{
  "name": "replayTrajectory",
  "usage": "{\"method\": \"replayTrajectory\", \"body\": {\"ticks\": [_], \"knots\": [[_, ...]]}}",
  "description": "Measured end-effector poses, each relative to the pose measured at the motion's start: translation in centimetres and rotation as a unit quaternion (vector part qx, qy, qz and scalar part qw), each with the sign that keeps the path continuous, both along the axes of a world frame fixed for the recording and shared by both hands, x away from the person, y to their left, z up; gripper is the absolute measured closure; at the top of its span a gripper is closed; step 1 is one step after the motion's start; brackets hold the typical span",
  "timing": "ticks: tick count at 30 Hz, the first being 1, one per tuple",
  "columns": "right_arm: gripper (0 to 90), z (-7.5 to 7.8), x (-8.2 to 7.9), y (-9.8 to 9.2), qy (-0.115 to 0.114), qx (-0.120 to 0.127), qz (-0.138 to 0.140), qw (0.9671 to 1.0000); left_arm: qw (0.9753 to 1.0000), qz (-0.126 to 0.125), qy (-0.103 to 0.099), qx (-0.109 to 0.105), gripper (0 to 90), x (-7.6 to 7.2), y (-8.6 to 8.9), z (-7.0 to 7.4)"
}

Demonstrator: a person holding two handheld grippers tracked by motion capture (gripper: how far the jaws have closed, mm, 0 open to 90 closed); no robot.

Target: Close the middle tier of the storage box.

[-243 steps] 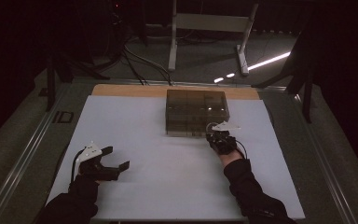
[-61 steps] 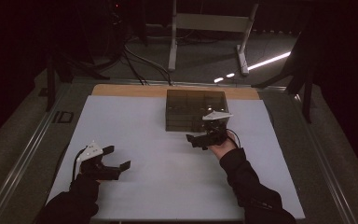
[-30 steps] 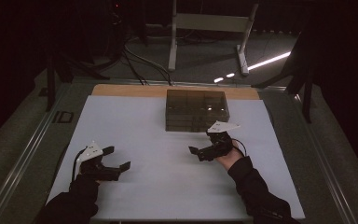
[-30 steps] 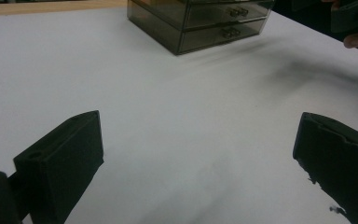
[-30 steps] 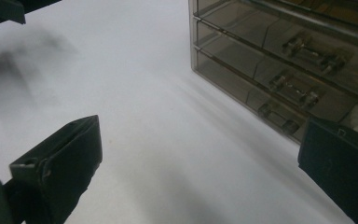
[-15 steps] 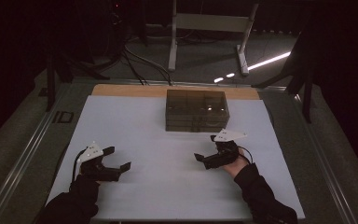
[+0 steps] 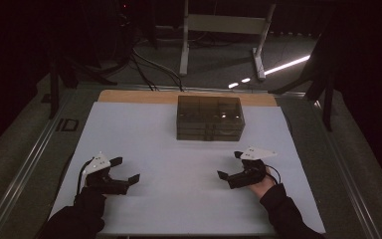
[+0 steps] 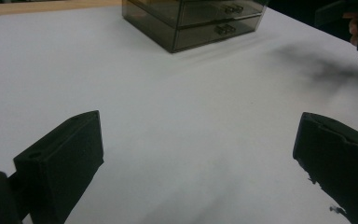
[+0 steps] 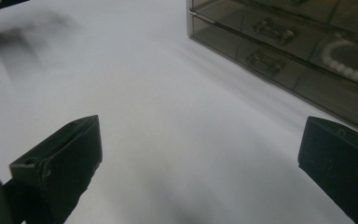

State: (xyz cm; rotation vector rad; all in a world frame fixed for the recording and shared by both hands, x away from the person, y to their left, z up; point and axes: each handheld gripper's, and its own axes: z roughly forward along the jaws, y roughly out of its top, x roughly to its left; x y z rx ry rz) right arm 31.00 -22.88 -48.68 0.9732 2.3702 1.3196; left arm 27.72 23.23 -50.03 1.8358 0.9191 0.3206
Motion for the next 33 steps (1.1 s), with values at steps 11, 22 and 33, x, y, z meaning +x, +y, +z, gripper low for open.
{"method": "replayTrajectory", "body": {"ticks": [11, 22, 33], "knots": [[0.1, -0.6, -1.6, -2.6, -0.006, -0.006, -0.024, 0.9997, 1.0000, -0.003, -0.002, 0.004, 3.2, -0.3, 0.0, 0.1], [0.1, -1.5, -2.2, -4.7, 0.002, -0.005, -0.070, 0.9975, 1.0000, -0.006, -0.001, 0.001, 3.2, -0.3, 0.0, 0.0], [0.0, -1.9, -1.9, -4.4, 0.007, -0.013, -0.068, 0.9976, 1.0000, -0.009, -0.002, -0.001, 3.2, -0.4, 0.0, 0.0]]}}
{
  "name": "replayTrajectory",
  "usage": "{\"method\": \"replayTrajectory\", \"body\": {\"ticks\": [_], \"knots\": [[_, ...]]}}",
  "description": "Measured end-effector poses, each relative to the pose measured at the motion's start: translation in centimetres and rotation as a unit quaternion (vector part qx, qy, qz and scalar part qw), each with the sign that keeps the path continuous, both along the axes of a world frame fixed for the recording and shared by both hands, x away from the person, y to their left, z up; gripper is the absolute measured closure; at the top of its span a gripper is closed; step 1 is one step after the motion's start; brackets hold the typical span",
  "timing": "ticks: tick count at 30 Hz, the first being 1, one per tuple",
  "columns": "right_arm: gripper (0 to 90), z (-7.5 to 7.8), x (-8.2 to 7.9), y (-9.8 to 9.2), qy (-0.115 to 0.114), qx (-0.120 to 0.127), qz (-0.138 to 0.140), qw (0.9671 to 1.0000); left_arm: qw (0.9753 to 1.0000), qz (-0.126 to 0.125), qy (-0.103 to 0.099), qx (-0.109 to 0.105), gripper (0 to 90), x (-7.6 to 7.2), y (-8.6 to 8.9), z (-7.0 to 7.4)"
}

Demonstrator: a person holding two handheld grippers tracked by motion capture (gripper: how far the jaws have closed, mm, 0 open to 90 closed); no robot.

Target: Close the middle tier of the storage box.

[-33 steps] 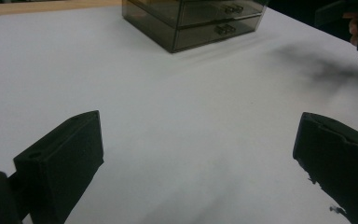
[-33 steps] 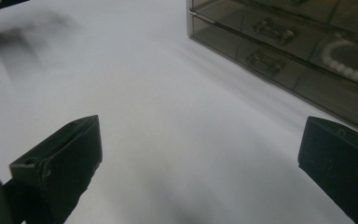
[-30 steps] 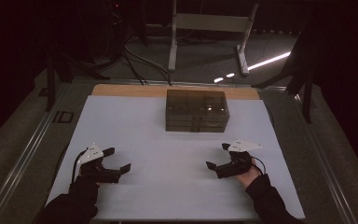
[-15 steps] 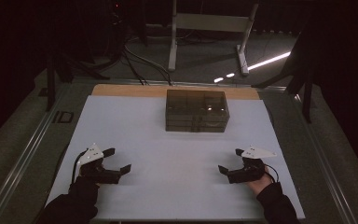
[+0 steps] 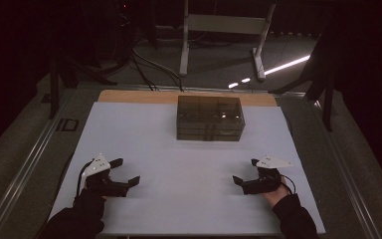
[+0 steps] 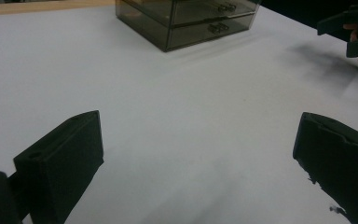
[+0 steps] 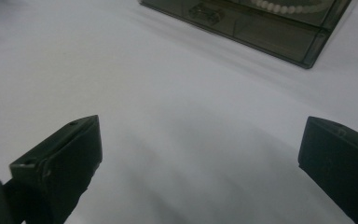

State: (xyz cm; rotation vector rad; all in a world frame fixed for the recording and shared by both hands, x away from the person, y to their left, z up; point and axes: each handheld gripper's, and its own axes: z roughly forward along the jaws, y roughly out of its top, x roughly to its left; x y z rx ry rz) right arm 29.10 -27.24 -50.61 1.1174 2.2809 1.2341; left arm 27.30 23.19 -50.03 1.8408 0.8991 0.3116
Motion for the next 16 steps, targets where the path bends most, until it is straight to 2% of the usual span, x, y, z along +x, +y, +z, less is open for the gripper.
{"method": "replayTrajectory", "body": {"ticks": [5, 16], "knots": [[0.1, -0.15, 0.01, -0.23, 0.009, -0.001, -0.007, 0.9999, 1.0000, -0.003, 0.001, 0.003, 3.2, -0.01, -0.14, -0.11], [0.0, -0.26, 0.07, -0.31, 0.012, -0.001, -0.007, 0.9999, 1.0000, -0.005, 0.002, 0.005, 3.2, -0.01, -0.24, -0.24]]}}
